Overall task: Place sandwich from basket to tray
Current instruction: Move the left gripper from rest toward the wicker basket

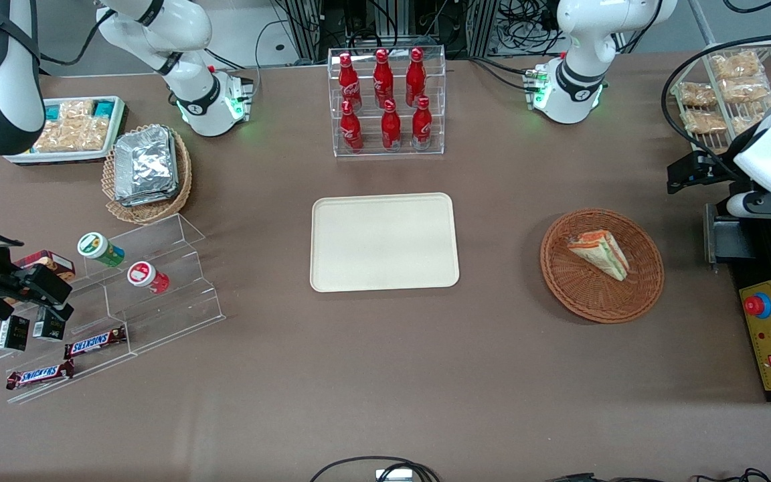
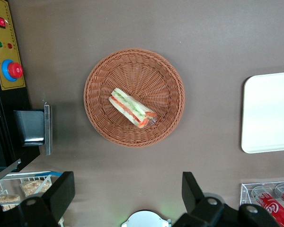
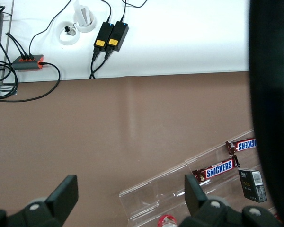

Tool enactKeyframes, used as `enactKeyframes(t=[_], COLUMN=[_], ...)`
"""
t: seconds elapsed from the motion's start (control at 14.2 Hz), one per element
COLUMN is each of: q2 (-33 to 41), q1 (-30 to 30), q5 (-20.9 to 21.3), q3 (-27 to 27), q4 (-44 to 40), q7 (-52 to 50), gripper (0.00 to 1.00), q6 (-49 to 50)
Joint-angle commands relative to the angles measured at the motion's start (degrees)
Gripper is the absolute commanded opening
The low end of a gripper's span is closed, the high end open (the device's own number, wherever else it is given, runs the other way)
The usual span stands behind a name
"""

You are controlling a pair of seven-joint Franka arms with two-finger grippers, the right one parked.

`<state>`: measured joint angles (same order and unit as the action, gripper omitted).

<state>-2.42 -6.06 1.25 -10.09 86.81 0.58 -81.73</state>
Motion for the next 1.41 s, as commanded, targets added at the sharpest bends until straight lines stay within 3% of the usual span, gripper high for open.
enactKeyframes(t=[0.0, 0.42, 0.85, 1.34], q2=[-0.04, -0.74, 1.37, 5.24], q1=[0.62, -1.32, -4.13, -3.43], q5=[0.51, 2.52, 1.74, 1.48], q3=[0.77, 1.74, 1.74, 1.39], q4=[-0.59, 1.85, 16.44, 37.97], q7=[0.56, 0.04, -5.93, -27.8], gripper=[1.0, 1.0, 1.0, 1.0], q6=[0.79, -0.79, -10.8, -32.76])
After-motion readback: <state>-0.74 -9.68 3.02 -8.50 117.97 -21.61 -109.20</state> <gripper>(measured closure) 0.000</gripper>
